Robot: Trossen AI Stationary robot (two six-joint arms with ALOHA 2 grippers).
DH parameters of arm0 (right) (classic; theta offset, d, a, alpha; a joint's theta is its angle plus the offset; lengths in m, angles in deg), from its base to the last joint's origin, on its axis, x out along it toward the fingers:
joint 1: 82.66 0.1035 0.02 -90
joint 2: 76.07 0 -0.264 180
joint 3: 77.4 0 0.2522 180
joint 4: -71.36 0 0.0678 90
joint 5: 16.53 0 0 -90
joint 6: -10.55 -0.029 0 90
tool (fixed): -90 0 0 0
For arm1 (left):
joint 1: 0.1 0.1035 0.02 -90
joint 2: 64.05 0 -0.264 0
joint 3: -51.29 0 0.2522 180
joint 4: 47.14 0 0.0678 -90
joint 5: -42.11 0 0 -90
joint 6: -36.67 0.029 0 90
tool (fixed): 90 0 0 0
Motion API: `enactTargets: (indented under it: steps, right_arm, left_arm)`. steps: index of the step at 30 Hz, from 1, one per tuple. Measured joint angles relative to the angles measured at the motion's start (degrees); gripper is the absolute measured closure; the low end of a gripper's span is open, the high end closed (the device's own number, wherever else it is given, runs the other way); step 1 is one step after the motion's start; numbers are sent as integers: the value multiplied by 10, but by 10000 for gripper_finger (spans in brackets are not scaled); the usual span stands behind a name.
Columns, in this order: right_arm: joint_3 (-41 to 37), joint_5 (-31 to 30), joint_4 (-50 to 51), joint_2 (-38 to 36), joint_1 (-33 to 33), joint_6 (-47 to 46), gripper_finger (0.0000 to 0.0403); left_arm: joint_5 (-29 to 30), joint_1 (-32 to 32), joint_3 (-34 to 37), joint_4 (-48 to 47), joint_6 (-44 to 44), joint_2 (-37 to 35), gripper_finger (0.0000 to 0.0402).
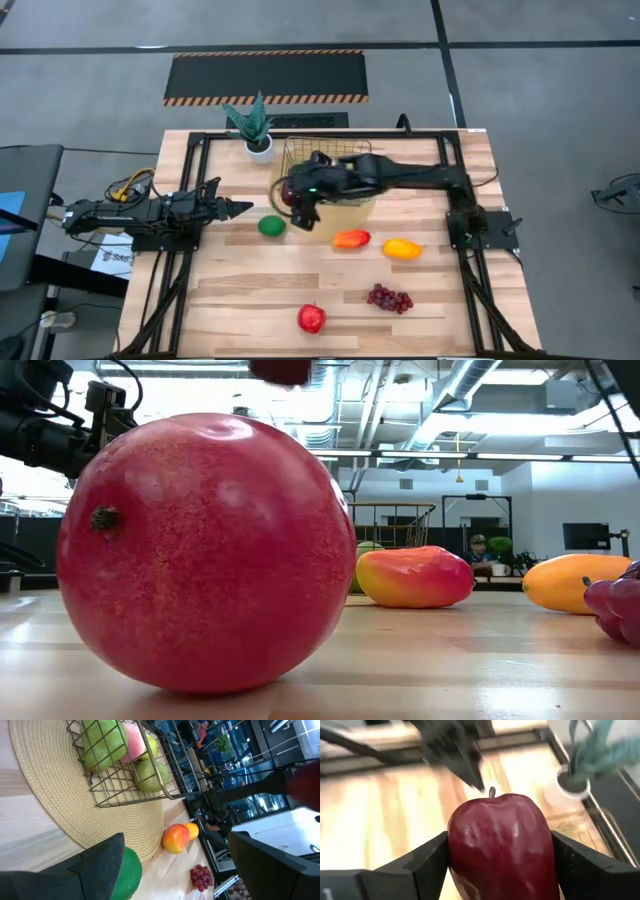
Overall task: Build produce basket
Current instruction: Put the dark red apple into the wire basket
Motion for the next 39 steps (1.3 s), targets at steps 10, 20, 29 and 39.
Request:
enactTargets:
  steps: [10,20,29,39]
  right_arm:
    - [-18,80,100,65,-78,-2,85]
    - [-17,140,86,90,-133,21,85]
    - [-62,146,39,89,-159,35,85]
    - [-121,192,-87,82,-162,62,85]
  left_arm:
    - [-1,0,0,-2,1,0,61]
    - [-11,0,0,-3,-8,8,61]
    - [-16,0,0,-3,-8,7,61]
    - [-19,0,0,-3,-3,8,61]
